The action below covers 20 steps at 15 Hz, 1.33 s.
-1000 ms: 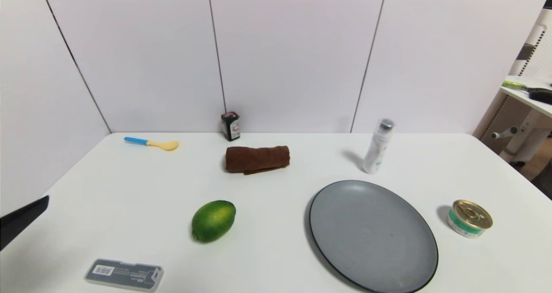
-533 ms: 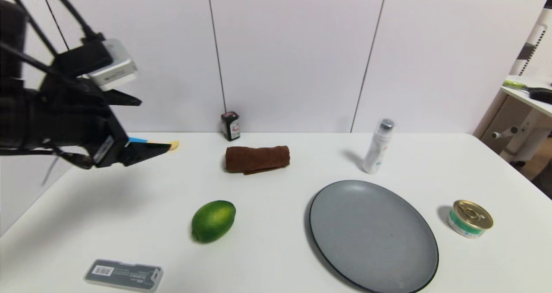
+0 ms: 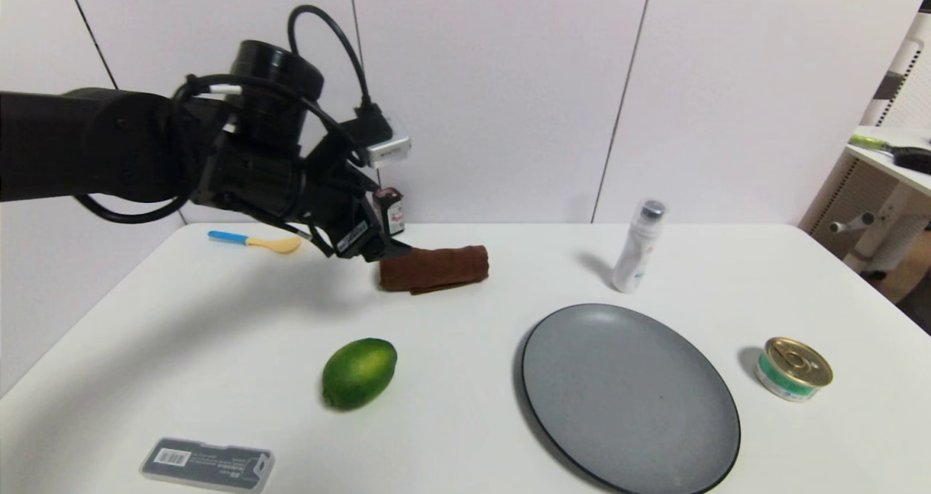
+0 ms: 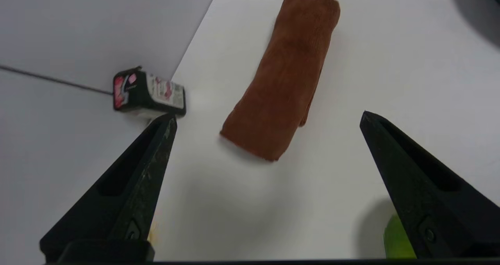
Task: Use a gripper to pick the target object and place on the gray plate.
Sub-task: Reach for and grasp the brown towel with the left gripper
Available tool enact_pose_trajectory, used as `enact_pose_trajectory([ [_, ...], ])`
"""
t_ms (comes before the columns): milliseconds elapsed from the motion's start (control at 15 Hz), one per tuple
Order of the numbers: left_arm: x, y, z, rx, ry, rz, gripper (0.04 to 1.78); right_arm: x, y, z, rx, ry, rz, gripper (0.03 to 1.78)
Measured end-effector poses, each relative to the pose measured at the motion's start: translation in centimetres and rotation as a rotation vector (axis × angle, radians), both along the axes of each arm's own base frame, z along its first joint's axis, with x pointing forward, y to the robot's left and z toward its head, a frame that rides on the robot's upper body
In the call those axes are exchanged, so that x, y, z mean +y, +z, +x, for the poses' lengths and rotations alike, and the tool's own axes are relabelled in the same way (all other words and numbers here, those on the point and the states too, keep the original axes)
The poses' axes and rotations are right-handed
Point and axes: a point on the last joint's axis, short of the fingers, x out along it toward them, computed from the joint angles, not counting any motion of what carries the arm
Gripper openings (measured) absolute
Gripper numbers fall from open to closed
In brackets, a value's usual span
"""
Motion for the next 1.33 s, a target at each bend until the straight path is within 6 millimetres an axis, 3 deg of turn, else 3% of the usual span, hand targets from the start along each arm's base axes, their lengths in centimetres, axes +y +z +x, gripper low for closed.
enact_pose_trajectory([
  [333, -2.3, -3.9, 4.0, 0.125, -0.146, -0.09, 1.69, 0.0, 0.0, 0.0, 0.0, 0.0, 0.0, 1.71],
  [733, -2.6, -8.0, 6.6, 0.236, -0.206, -0.126, 1.69, 0.0, 0.0, 0.0, 0.0, 0.0, 0.0, 1.71],
  [1067, -2.3, -8.0, 8.6, 0.213, -0.178, -0.148, 1.69, 0.0, 0.0, 0.0, 0.0, 0.0, 0.0, 1.71],
  [1333, -2.5, -9.4, 9.6, 0.248, -0.156, -0.158, 1.69, 0.0, 0.0, 0.0, 0.0, 0.0, 0.0, 1.71],
])
